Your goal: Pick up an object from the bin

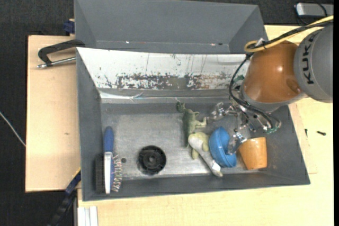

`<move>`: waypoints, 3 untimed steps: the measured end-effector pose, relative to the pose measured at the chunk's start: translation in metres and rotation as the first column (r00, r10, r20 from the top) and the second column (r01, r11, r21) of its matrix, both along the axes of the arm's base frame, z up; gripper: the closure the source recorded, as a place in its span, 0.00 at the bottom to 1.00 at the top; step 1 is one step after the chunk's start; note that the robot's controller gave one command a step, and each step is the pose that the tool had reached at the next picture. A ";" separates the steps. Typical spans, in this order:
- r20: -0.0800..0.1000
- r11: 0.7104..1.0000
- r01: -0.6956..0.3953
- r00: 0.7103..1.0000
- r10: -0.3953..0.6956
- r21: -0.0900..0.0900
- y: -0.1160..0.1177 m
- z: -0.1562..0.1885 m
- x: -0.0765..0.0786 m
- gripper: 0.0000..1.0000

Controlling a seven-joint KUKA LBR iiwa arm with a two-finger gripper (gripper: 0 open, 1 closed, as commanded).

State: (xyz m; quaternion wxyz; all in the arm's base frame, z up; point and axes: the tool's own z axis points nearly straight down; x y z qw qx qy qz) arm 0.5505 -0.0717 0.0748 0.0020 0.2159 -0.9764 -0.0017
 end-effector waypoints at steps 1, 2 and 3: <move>0.004 1.000 0.029 1.000 -0.029 -0.001 0.017 0.002 -0.006 0.00; 0.007 1.000 0.029 1.000 -0.029 -0.005 0.015 0.006 -0.004 1.00; 0.020 1.000 -0.001 1.000 0.001 -0.003 0.012 0.154 0.006 1.00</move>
Offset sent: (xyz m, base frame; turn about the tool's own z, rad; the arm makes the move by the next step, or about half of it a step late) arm -0.0069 0.0157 0.0012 0.0292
